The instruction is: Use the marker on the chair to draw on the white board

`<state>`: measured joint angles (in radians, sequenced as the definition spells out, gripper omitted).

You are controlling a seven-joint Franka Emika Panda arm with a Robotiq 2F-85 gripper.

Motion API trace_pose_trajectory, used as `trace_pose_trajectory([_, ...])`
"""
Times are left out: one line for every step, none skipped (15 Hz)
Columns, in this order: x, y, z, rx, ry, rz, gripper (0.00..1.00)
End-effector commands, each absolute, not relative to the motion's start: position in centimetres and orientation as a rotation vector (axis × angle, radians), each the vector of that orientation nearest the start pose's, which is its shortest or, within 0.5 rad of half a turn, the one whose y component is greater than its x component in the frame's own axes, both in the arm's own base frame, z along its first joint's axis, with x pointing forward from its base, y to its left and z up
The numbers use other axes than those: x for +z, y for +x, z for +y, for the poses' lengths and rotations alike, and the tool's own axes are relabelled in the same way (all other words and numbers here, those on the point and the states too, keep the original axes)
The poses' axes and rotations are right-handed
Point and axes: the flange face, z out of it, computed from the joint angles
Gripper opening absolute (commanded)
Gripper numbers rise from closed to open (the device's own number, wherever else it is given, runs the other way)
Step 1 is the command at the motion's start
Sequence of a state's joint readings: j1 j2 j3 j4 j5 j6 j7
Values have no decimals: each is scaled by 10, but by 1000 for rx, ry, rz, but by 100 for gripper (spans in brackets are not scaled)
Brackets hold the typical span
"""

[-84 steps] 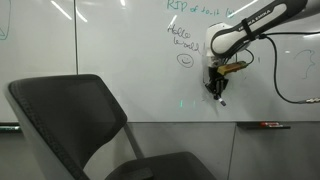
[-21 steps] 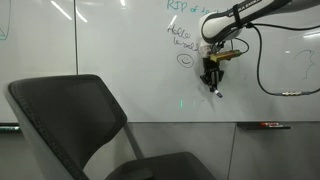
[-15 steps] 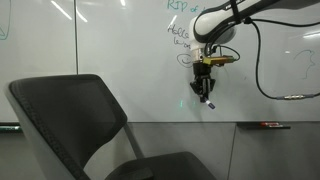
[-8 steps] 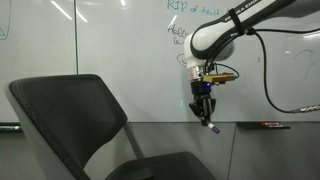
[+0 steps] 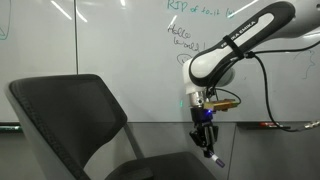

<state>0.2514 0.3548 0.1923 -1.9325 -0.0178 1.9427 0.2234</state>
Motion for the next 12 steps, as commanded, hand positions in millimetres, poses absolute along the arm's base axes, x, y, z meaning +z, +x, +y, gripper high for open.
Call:
trace_pose_trajectory([268,517,258,507,-3075,-388,6])
trace_pose_trajectory([263,516,262,508,-3061,-392,6])
trace_pose_trajectory([259,513,268,510,-3048,-398,6])
trace_pose_trajectory([254,509,273,511,-3039,-410,6])
trace_pose_trajectory([248,506,277,517,-3033,-423,6])
trace_pose_trajectory([243,503,281,520,-3028,-433,6])
trace_pose_trajectory([239,500,285,531,-3022,-441,6])
trace_pose_trajectory([234,497,287,531,-3026,-460,6])
trace_pose_trajectory([230,494,290,537,-3026,-475,6])
trace_pose_trajectory([228,493,292,536,-3026,-485,7])
trace_pose_trajectory([225,491,294,538,-3021,-503,9])
trace_pose_trajectory([223,489,296,536,-3023,-517,11])
